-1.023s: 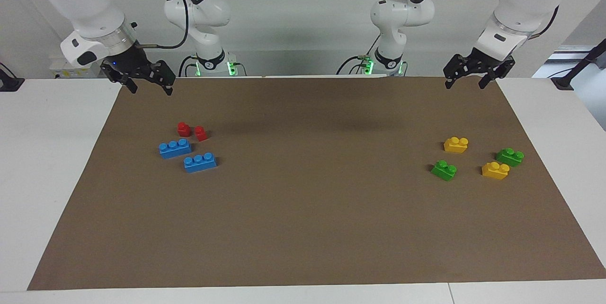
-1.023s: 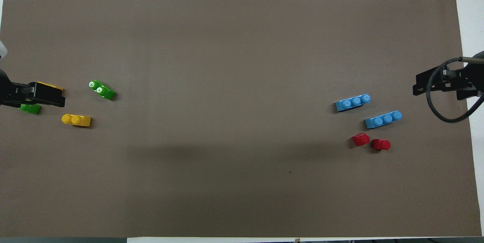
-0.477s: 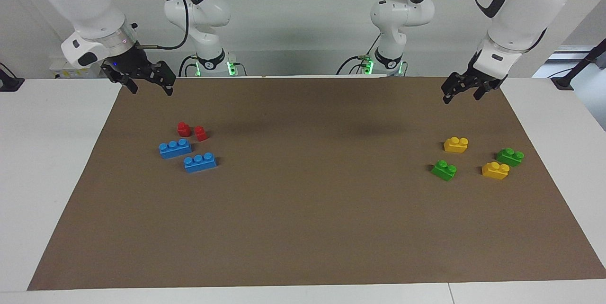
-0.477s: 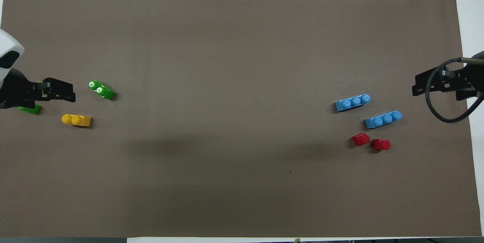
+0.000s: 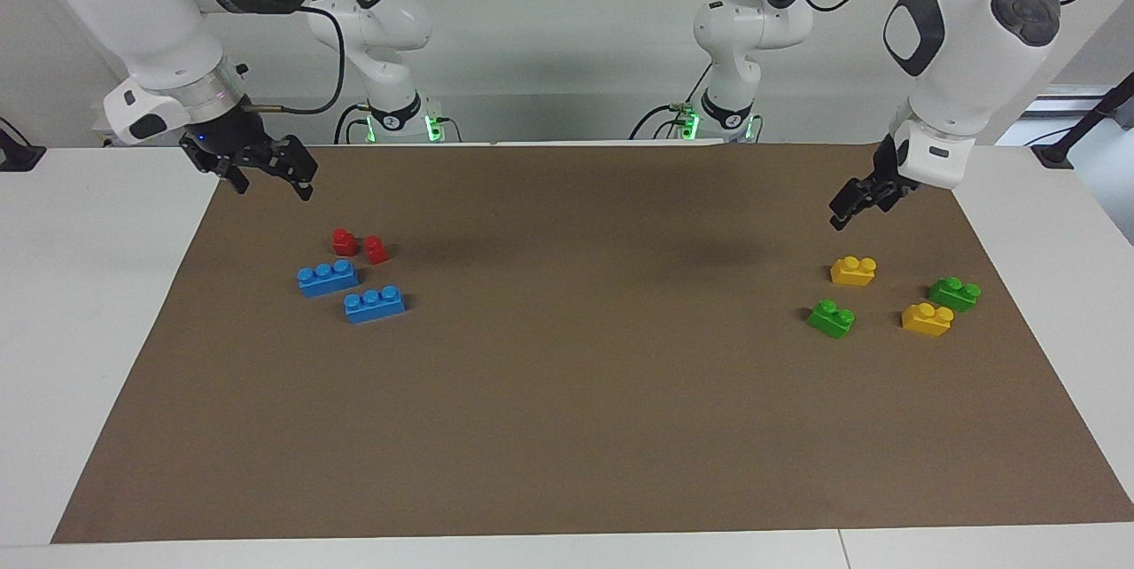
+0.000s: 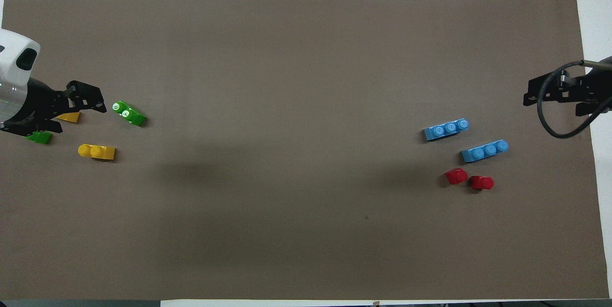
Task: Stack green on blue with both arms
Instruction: 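Move the left gripper to the green brick while the right gripper reaches the blue brick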
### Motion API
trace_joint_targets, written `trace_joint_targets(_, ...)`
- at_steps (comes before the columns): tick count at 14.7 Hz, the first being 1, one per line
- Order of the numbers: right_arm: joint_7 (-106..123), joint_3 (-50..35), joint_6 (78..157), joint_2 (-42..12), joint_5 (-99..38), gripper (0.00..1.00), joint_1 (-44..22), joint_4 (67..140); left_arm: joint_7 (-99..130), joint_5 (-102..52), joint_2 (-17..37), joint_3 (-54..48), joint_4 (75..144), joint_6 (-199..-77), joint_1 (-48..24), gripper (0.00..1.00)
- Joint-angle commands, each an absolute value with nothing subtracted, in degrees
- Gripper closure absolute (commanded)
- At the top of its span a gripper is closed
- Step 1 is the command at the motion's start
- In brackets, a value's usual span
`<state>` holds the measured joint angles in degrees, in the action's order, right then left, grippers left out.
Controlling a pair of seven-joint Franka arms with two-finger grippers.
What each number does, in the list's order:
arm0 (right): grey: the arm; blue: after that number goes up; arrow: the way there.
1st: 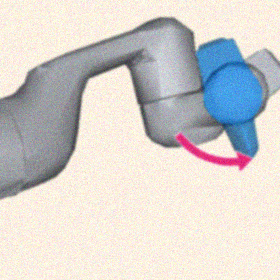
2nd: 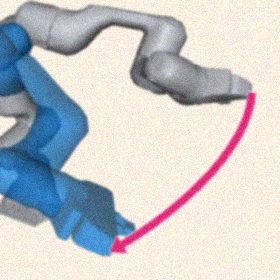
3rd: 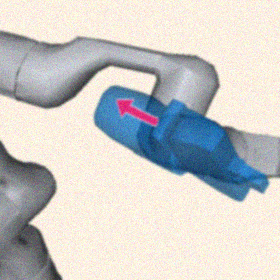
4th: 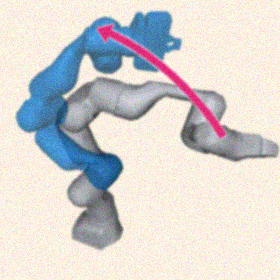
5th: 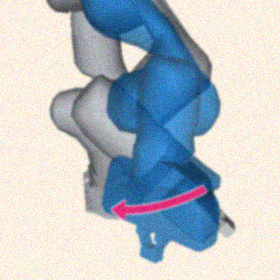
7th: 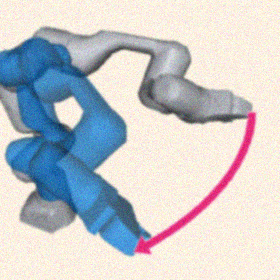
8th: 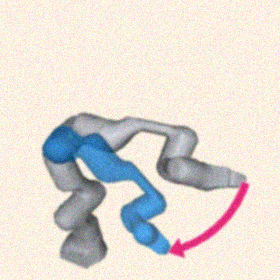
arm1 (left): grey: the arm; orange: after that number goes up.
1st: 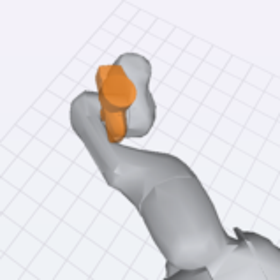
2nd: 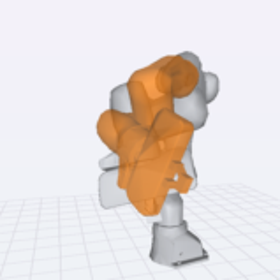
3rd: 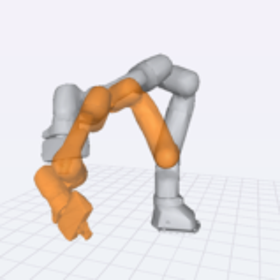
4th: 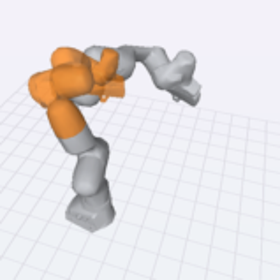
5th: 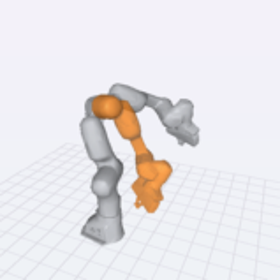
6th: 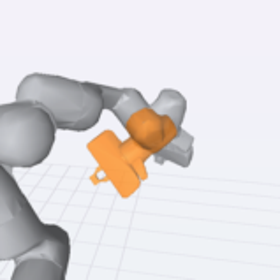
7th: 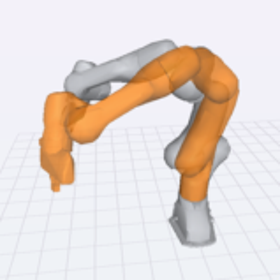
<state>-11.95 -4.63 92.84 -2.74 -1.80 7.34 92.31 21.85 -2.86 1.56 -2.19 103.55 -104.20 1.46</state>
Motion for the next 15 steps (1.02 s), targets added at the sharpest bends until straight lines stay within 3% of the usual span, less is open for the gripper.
trace_joint_targets(1,-19.22,-5.19,97.63,-6.14,-1.58,0.00,7.91,92.99,26.00,-5.36,3.68,-2.37,104.06,-107.66,3.69,0.00)
trace_joint_targets(4,-25.90,-5.27,102.55,-9.57,-1.76,0.01,7.74,93.51,32.24,-5.36,6.15,-2.37,105.63,-113.00,3.87,0.00)
trace_joint_targets(8,-35.13,-5.27,110.90,-10.28,-7.20,0.01,7.56,99.56,38.30,-5.45,8.43,-2.37,108.19,-119.69,4.04,0.00)
trace_joint_targets(15,-53.43,-5.19,115.92,-12.48,-16.94,0.01,7.73,103.00,44.46,-5.36,12.30,-2.37,110.30,-129.00,5.62,0.00)
